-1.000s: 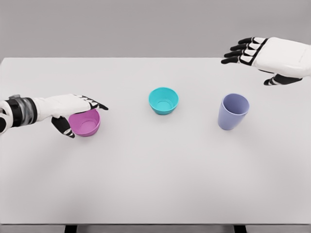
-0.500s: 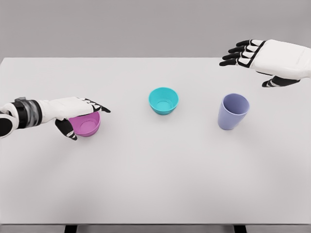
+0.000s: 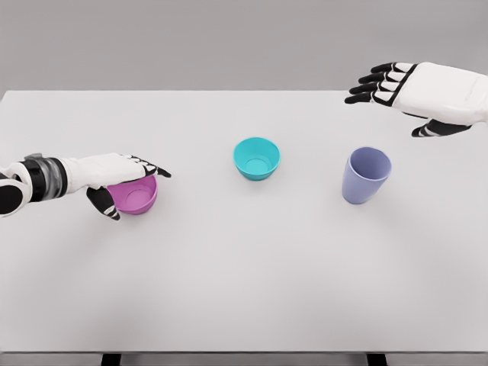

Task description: Stacking bowl and cup with both arms

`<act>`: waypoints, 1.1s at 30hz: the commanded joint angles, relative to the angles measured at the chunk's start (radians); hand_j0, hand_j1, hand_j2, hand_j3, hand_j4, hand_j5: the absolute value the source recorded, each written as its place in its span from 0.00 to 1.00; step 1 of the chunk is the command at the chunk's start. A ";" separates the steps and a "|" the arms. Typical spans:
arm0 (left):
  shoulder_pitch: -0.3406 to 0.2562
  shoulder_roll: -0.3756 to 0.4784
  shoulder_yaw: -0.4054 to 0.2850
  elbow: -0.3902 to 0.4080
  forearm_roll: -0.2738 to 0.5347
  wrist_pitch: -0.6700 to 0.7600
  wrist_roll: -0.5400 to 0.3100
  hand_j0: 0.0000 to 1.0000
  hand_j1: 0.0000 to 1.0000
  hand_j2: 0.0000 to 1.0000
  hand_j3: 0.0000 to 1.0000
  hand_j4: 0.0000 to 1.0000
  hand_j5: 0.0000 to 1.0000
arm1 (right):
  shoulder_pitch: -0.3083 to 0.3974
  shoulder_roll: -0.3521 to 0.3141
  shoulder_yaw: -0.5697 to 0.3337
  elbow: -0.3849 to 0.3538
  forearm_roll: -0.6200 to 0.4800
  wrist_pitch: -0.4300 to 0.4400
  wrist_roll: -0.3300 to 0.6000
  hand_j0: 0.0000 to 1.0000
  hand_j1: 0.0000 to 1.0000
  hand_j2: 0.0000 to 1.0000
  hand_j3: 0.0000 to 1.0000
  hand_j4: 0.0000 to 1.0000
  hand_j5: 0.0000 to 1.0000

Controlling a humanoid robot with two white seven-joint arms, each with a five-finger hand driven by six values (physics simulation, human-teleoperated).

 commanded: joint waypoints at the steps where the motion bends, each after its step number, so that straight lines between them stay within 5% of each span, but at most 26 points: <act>1: 0.000 -0.007 0.000 0.011 -0.004 0.000 0.000 1.00 1.00 1.00 1.00 1.00 1.00 | 0.000 -0.001 0.000 0.000 -0.005 0.003 -0.001 1.00 1.00 1.00 1.00 1.00 1.00; 17: 0.005 -0.022 0.000 0.037 -0.013 0.000 0.000 1.00 1.00 1.00 1.00 1.00 1.00 | 0.000 -0.001 0.003 0.000 -0.005 0.003 -0.001 1.00 1.00 1.00 1.00 1.00 1.00; 25: 0.008 -0.022 0.000 0.038 -0.019 0.001 0.000 0.74 0.74 0.74 0.74 0.74 0.74 | -0.002 -0.001 0.004 0.000 -0.005 0.003 -0.001 1.00 1.00 1.00 1.00 1.00 1.00; 33: -0.003 -0.021 0.007 0.023 -0.009 0.001 0.000 0.70 0.70 0.70 0.70 0.70 0.70 | 0.000 -0.001 0.004 0.000 -0.005 0.003 -0.001 1.00 1.00 1.00 1.00 1.00 1.00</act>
